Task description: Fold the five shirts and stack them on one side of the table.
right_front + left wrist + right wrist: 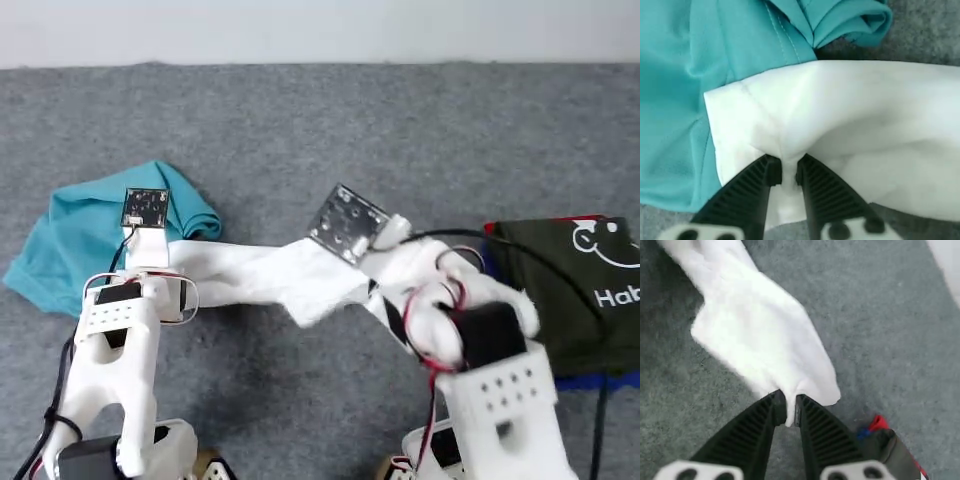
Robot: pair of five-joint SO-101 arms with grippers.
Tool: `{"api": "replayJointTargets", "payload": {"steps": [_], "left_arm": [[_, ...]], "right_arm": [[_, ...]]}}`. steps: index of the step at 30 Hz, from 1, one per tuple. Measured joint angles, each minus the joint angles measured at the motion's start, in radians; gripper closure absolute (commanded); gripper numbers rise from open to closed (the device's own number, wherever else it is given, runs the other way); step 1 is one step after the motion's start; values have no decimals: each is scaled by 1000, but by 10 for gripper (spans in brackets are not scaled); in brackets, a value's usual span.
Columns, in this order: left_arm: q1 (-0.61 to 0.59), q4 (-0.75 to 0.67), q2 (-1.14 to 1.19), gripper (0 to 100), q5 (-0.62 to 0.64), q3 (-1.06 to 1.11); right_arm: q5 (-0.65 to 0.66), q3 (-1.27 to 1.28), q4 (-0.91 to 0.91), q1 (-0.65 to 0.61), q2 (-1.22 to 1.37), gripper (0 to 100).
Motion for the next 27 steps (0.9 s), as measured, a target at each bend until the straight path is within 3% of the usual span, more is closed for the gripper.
{"api": "replayJointTargets", "payload": {"steps": [13,17,23,27], "left_arm": [[0,0,0,985,0,0],[0,0,0,985,0,0],[0,0,0,985,0,3],[0,0,0,985,-2,3]], "right_arm": [[2,-118,114,0,-114,988],[2,12,126,0,-114,988],[2,354,-69,2,-112,988],[-14,385,-114,2,-112,988]]}}
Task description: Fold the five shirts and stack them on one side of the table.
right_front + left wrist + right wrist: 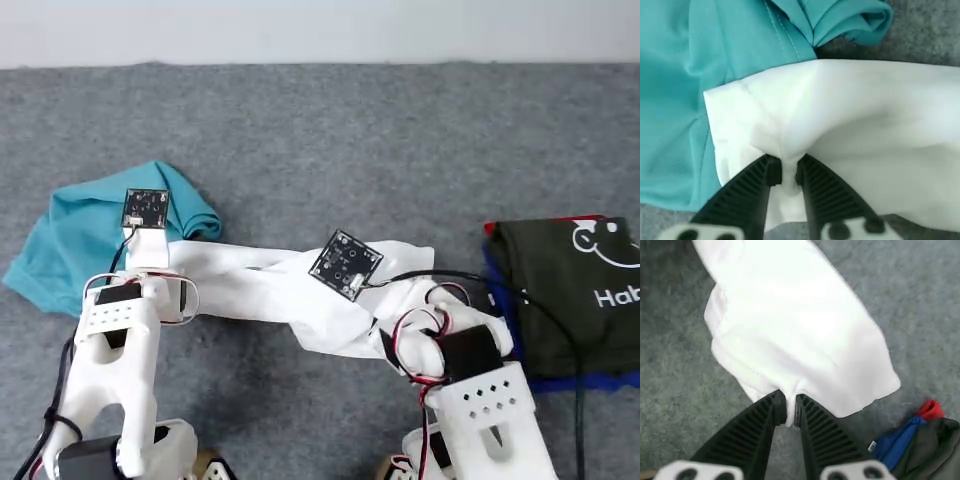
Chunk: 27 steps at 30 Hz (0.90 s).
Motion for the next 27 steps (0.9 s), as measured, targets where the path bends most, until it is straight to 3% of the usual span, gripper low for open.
{"api": "replayJointTargets", "payload": {"steps": [4,10,14,18,27], "left_arm": [[0,60,0,985,0,-21],[12,470,-118,985,-8,-292],[12,681,-222,985,-143,-390],[12,735,-293,985,-242,-381],[12,674,-336,985,-255,-290]], "right_arm": [[-23,-64,-3,0,0,988],[-63,-354,9,-2,0,988],[-98,-559,54,-2,0,988],[-123,-769,106,-2,-2,988],[-126,-1145,235,3,-21,988]]}}
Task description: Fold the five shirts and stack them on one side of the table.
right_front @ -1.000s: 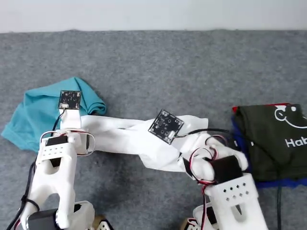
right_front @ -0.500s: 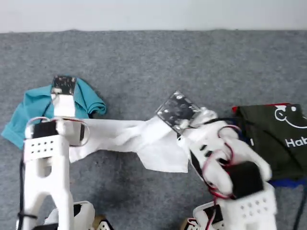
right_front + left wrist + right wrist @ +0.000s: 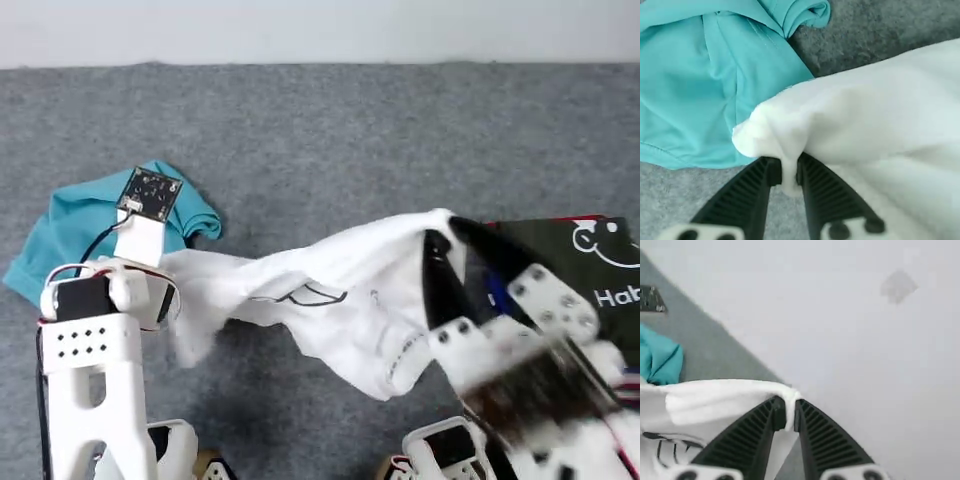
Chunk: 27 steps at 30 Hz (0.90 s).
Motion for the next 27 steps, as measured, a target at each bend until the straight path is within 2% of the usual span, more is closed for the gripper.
{"api": "replayJointTargets", "payload": {"steps": [6,9,11,14,21,27], "left_arm": [[0,0,-2,976,0,-61],[11,74,-2,873,-5,-167],[26,166,-2,787,-6,-222],[55,324,-2,714,-21,-245],[94,388,-5,712,-37,-198],[285,391,-6,712,-166,-43]], "right_arm": [[0,-21,2,74,2,988],[0,20,2,83,2,988],[0,60,2,83,3,988],[-3,123,2,83,3,988],[-3,244,2,83,5,988],[-3,311,-31,84,5,988]]}}
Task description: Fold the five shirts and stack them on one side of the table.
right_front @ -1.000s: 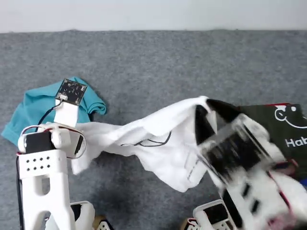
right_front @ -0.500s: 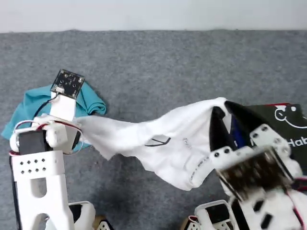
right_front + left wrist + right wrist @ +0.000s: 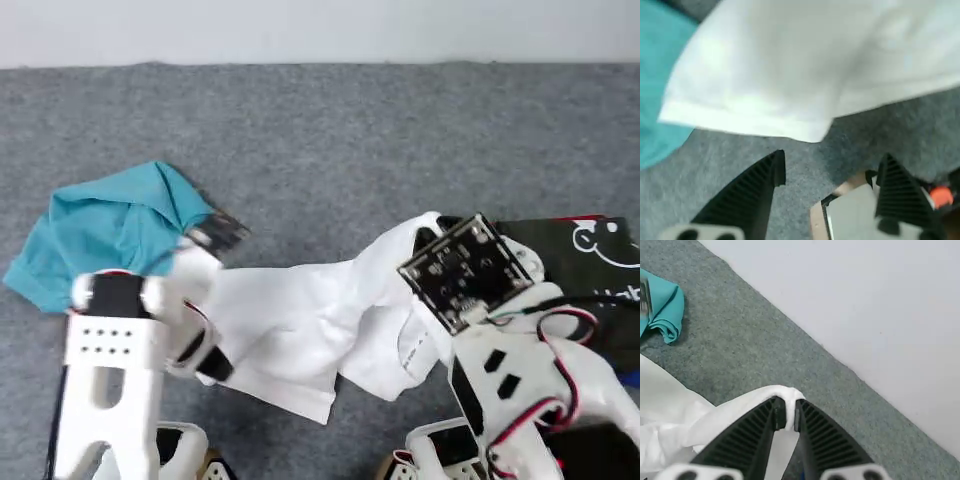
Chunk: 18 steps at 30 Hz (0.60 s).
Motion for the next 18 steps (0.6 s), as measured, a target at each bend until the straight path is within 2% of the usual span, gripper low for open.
{"api": "replayJointTargets", "payload": {"steps": [5,9,13,18], "left_arm": [[287,-2,0,711,-20,32],[512,-120,0,711,-23,149],[569,-348,0,711,-17,298],[585,-657,0,711,141,466]], "right_arm": [[0,84,-69,28,0,988],[0,176,-135,84,8,988],[0,210,-153,95,20,988],[0,210,-155,97,17,988]]}}
